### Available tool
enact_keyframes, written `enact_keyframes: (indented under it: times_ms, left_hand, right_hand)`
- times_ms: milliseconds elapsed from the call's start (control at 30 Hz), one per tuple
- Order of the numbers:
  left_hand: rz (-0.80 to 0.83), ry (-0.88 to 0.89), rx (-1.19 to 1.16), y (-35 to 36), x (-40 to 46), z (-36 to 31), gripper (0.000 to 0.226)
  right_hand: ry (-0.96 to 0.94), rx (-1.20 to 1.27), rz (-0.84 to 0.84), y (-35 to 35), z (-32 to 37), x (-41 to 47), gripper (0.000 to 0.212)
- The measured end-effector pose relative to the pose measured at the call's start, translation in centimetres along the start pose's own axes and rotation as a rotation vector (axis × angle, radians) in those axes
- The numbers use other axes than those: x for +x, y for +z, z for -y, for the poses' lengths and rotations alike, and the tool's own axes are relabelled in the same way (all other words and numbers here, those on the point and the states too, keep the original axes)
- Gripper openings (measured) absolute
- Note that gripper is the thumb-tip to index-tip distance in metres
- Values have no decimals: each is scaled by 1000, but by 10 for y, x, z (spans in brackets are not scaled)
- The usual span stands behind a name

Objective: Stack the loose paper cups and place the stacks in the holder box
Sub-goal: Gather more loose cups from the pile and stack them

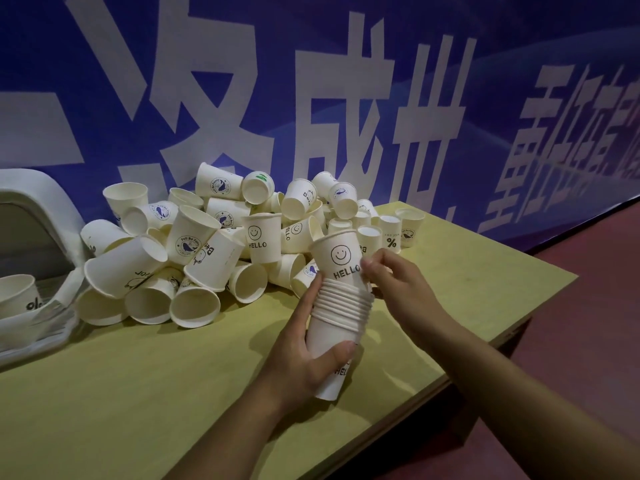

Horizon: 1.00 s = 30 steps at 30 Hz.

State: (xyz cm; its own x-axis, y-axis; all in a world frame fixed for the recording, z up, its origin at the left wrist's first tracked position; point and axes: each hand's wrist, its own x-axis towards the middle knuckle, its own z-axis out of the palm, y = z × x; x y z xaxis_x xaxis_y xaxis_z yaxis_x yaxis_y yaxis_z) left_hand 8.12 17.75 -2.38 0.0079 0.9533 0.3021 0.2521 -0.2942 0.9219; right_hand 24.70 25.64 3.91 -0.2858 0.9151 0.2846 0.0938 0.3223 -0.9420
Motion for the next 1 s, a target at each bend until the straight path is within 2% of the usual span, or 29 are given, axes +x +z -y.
enact_keyframes:
  times_ms: [100, 267, 333, 467, 600, 700, 833, 1000]
  left_hand:
    - [-29, 10, -43, -2, 1, -2, 97]
    - [-33, 25, -67, -2, 0, -6, 98]
    - [-37, 27, -75, -1, 0, -7, 98]
    - [-46, 31, -67, -1, 0, -5, 94]
    - [-121, 45, -84, 0, 0, -7, 96]
    - [-221, 57, -98, -5, 2, -1, 100]
    - [-245, 53, -64, -7, 4, 3, 100]
    - [-244, 60, -78, -2, 4, -2, 99]
  right_hand:
    - [-8, -9, 41, 2, 0, 3, 13]
    - [-41, -26, 56, 0, 3, 9, 49]
    - [-43, -45, 66, -1, 5, 11, 54]
    - [-54, -75, 34, -1, 5, 10, 44]
    - [-104, -64, 5, -1, 4, 8, 17]
    - [-132, -148, 76, 0, -3, 0, 24]
    - [-157, -251, 107, -2, -5, 1, 34]
    - [-161, -380, -17, -16, -17, 42, 27]
